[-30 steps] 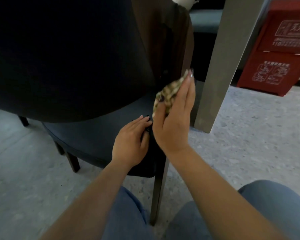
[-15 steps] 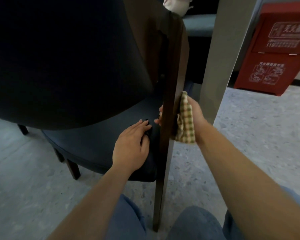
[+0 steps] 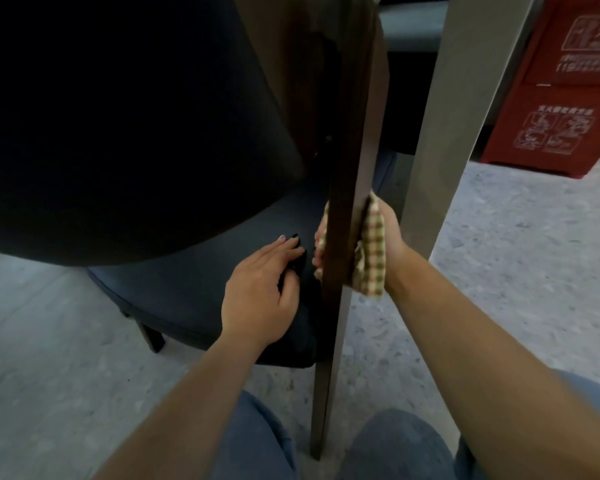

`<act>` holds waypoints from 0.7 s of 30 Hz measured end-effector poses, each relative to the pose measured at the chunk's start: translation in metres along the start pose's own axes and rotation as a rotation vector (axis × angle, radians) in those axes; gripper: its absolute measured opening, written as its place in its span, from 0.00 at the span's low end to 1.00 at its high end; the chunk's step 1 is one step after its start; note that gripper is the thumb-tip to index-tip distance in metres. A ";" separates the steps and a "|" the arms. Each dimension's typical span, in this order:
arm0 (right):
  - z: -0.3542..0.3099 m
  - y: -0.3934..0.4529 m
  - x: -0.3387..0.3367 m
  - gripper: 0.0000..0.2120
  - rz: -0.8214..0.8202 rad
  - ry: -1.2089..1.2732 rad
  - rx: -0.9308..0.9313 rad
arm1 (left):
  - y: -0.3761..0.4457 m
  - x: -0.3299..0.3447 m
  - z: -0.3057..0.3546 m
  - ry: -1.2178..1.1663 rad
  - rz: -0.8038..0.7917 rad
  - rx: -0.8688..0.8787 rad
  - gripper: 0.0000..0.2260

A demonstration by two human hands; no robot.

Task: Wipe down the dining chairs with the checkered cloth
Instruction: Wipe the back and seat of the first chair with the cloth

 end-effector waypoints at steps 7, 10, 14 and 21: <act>-0.093 -0.033 0.016 0.14 0.469 -0.355 -0.688 | 0.000 -0.002 0.002 0.018 0.017 0.006 0.18; -0.128 -0.036 0.036 0.15 0.449 -0.367 -0.826 | -0.001 -0.002 0.003 0.014 0.024 0.011 0.18; -0.059 -0.052 0.016 0.15 0.384 -0.425 -0.827 | 0.000 0.002 0.002 0.037 -0.017 0.000 0.19; 0.077 -0.090 -0.037 0.23 0.355 -0.534 -0.793 | 0.000 0.003 0.002 0.031 -0.012 -0.015 0.20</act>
Point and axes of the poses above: each hand's wrist, its own y-axis towards the middle knuckle, its own x-axis out of the palm, z = x × y, the point moved 9 cm from there along y, towards the middle knuckle, and after that the axes turned 13 degrees about -x, right-handed, at the moved point
